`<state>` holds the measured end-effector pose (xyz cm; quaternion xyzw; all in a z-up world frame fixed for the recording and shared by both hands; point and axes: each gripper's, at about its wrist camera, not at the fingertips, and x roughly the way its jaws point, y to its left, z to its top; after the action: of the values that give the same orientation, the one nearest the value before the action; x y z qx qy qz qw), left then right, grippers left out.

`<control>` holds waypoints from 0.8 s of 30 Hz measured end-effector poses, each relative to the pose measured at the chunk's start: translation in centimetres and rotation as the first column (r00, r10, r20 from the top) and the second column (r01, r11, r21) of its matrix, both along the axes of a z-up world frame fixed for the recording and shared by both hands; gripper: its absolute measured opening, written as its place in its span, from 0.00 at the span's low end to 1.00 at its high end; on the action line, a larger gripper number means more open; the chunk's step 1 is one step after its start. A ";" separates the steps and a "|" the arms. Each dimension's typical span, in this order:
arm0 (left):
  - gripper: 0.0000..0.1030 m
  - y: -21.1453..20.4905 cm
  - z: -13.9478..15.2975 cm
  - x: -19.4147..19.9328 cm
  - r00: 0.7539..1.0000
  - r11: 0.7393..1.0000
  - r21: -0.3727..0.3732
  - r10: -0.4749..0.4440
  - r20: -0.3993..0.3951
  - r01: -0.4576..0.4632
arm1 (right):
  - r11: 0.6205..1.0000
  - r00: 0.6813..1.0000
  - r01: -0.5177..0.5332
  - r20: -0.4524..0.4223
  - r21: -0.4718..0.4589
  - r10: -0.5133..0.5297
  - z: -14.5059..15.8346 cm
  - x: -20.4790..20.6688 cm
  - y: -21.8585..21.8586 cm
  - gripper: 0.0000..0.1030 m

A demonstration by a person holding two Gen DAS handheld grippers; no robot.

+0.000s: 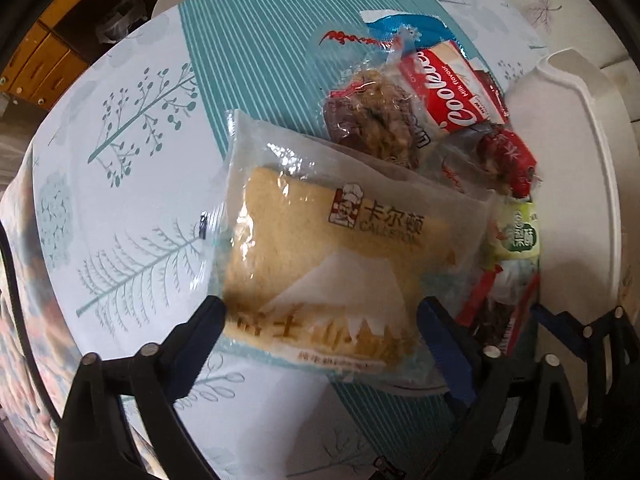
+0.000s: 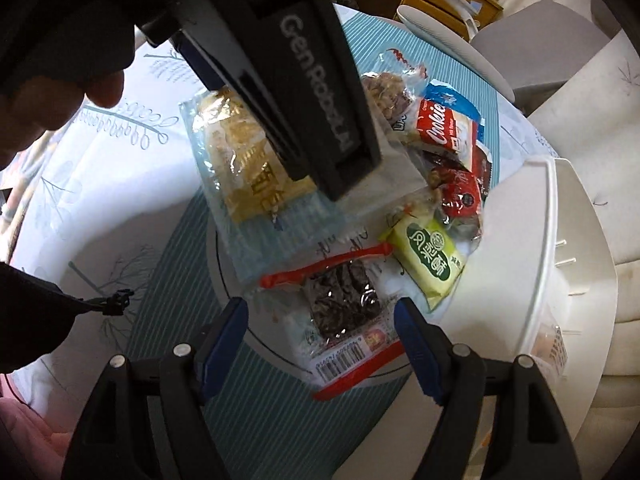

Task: Organize snacks
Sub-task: 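Grasp the Calleton Mt Fuji bread pack with the left gripper, then grasp the dark jerky pack with the right gripper while the left lifts the bread pack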

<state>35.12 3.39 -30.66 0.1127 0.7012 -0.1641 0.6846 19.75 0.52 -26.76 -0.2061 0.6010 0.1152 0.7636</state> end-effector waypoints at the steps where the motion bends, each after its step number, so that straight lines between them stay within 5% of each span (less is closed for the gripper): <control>1: 0.97 -0.1 -0.2 0.1 1.000 1.000 0.003 -0.002 0.000 0.002 | 1.000 1.000 0.003 -0.004 0.001 -0.003 -0.2 0.1 0.0 0.74; 17: 1.00 0.0 -2.2 2.0 1.000 0.999 0.019 0.030 -0.007 -0.030 | 1.000 0.999 0.006 -0.031 0.025 -0.005 -1.6 1.0 -0.2 0.72; 19: 1.00 -0.1 -2.3 1.7 1.000 0.999 0.017 0.030 0.001 -0.030 | 1.000 1.000 0.005 -0.031 0.026 -0.004 -1.6 1.0 -0.2 0.68; 20: 1.00 -0.2 -2.3 1.5 1.000 0.999 0.014 0.030 0.007 -0.030 | 0.999 0.999 0.005 -0.034 0.036 -0.003 -1.6 1.0 -0.2 0.55; 24: 1.00 0.1 -1.7 0.3 0.999 0.999 0.006 0.031 0.031 -0.031 | 0.999 0.999 0.003 -0.045 0.035 -0.001 -1.5 0.7 0.2 0.54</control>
<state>35.46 3.50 -32.35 0.1065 0.6929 -0.1494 0.6973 20.47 0.71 -28.28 -0.1895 0.6163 0.1295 0.7533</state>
